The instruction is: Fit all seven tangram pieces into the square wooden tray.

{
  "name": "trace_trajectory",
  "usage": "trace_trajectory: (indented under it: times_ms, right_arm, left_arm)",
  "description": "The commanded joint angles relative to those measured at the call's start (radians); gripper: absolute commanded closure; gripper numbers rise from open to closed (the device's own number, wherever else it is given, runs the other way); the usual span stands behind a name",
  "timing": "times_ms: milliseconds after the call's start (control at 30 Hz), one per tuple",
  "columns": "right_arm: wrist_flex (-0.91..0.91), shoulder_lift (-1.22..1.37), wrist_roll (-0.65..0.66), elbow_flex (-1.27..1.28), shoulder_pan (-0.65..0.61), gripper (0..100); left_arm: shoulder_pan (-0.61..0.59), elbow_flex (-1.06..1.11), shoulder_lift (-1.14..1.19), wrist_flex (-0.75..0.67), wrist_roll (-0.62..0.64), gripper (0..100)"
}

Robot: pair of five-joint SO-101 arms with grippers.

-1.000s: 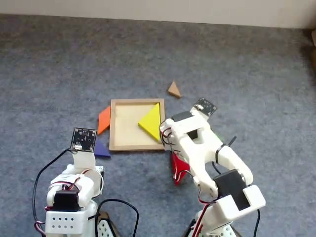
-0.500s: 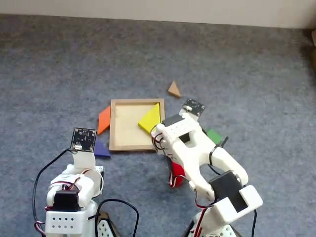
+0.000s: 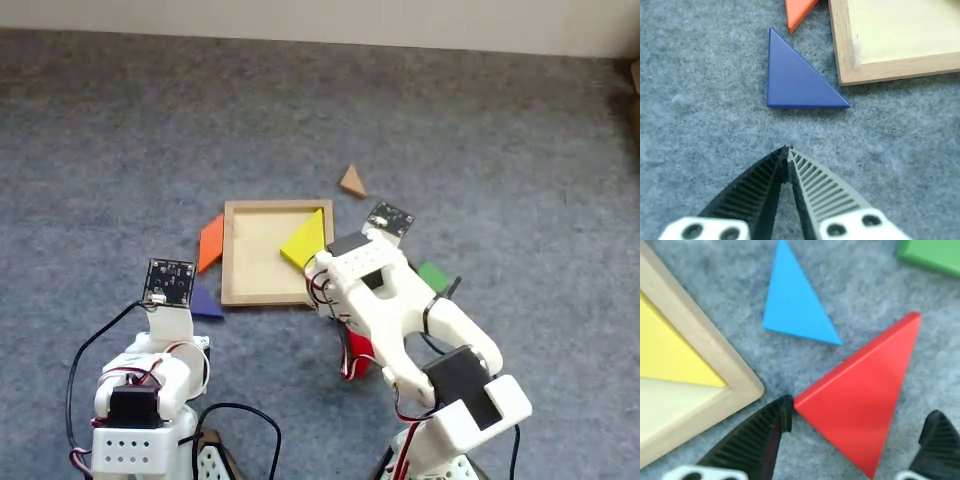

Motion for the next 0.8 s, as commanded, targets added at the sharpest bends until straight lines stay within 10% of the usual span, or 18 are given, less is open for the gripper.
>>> trace_trajectory:
  times_ms: [0,767]
  right_arm:
    - [0.012,-0.022,0.041,-0.024,0.036,61.3]
    - [0.008,-0.022,0.055,-0.033,0.039,61.3]
  left_arm:
    - [-0.01,0.019,-0.016,0.003,-0.006,99]
    - [-0.01,0.019,-0.016,0.003,-0.006,99]
